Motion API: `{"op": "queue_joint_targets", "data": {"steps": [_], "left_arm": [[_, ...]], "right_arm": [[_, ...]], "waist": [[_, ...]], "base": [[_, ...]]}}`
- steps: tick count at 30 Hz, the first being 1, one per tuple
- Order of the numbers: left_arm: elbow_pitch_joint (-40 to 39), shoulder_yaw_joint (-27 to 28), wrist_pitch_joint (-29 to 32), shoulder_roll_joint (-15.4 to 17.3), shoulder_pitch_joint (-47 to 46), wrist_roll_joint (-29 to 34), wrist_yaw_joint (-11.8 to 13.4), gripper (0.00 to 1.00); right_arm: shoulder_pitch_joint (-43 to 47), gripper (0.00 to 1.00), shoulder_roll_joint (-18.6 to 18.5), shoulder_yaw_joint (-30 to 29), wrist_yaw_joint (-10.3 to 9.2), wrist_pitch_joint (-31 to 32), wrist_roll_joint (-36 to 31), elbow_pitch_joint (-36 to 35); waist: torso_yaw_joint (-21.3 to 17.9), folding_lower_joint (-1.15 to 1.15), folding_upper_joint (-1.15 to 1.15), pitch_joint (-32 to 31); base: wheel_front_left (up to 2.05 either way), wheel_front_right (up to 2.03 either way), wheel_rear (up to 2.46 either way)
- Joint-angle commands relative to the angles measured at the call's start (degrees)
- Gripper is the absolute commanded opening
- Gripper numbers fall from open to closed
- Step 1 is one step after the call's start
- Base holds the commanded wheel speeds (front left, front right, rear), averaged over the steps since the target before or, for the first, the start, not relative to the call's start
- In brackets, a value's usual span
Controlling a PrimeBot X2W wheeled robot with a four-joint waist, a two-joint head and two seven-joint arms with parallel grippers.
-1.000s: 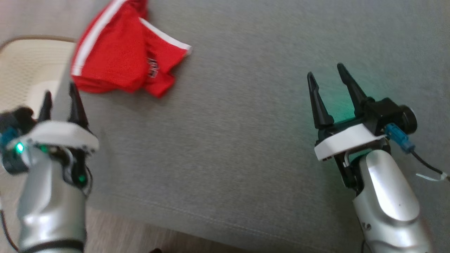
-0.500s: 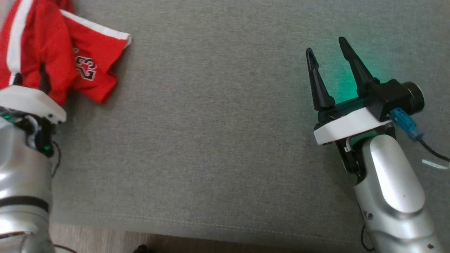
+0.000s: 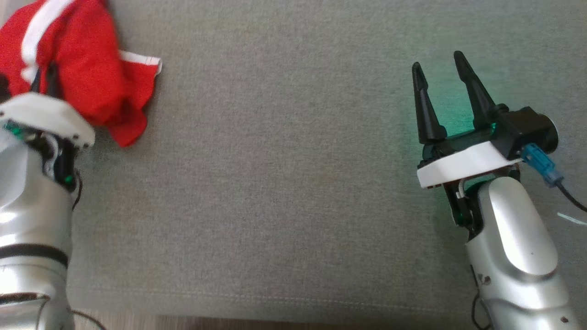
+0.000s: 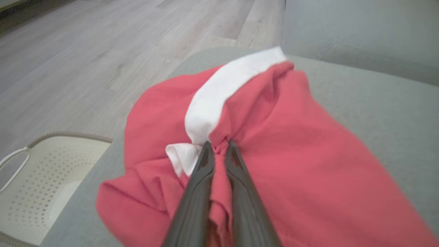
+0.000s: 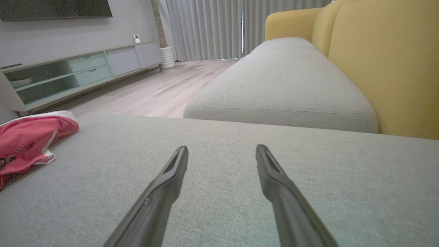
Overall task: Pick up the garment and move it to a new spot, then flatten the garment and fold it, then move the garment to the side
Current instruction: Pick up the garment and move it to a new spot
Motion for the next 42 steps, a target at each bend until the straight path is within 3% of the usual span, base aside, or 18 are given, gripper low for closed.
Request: {"op": "queue_joint_targets", "data": {"steps": [1, 8, 16, 28, 33, 34, 35, 36, 37, 42], "left_arm": [[-2.95, 0.20, -0.85, 2.37, -2.43, -0.04, -0.33, 0.00], [-11.48, -6.50, -1.17, 0.04, -2.30, -2.90, -0.34, 0.00], [-19.27, -15.68, -1.19, -4.15, 1.50, -6.36, -0.34, 0.00], [-24.71, -29.83, -1.17, -11.18, 6.88, -10.82, -0.35, 0.00], [-25.36, -32.99, -1.19, -11.61, 9.34, -11.63, 0.24, 0.00], [-25.50, -33.35, -1.19, -11.63, 9.99, -11.39, 0.68, 0.08], [-25.63, -33.41, -1.19, -11.64, 10.74, -11.21, 1.28, 0.58], [-25.88, -33.21, -1.19, -11.65, 11.45, -10.78, 2.20, 1.00], [-25.88, -33.21, -1.19, -11.65, 11.45, -10.78, 2.20, 1.00], [-29.93, -29.48, -1.20, -10.23, 16.95, -7.68, 7.17, 1.00]], "right_arm": [[0.40, 1.00, 0.42, 0.82, 0.36, -0.92, 0.62, -1.27], [1.43, 1.00, 0.42, 0.47, 0.36, -2.85, 3.22, 1.49], [2.42, 1.00, 0.42, 1.40, 0.36, -4.36, 5.78, 3.89], [3.93, 1.00, 0.42, 1.42, 0.36, -5.04, 7.61, 5.80], [4.67, 1.00, 0.42, 1.51, 0.36, -5.07, 7.85, 5.65], [4.86, 1.00, 0.42, 1.39, 0.36, -5.08, 7.87, 5.53], [5.07, 1.00, 0.42, 1.37, 0.36, -5.08, 7.91, 5.37], [5.28, 1.00, 0.42, 1.38, 0.36, -5.08, 7.87, 5.21], [5.28, 1.00, 0.42, 1.38, 0.36, -5.08, 7.87, 5.21], [6.12, 1.00, 0.42, 0.92, 0.36, -5.08, 7.60, 4.93]], "waist": [[-0.67, -0.01, 0.00, -1.23], [-3.97, -0.01, 0.00, -4.56], [-10.88, -0.01, 0.00, -7.44], [-20.38, -0.01, 0.00, -10.21], [-20.97, -0.01, 0.00, -10.92], [-20.75, -0.01, 0.00, -11.10], [-20.46, -0.01, 0.00, -11.29], [-20.09, -0.01, 0.00, -11.52], [-20.09, -0.01, 0.00, -11.52], [-17.52, -0.01, 0.00, -12.72]], "base": [[0.00, 0.00, 0.00], [0.00, 0.00, 0.00], [0.00, 0.00, 0.00], [0.00, 0.00, 0.00], [0.00, 0.00, 0.00], [0.00, 0.00, 0.00], [0.00, 0.00, 0.00], [0.00, 0.00, 0.00], [0.00, 0.00, 0.00], [0.00, 0.00, 0.00]]}}
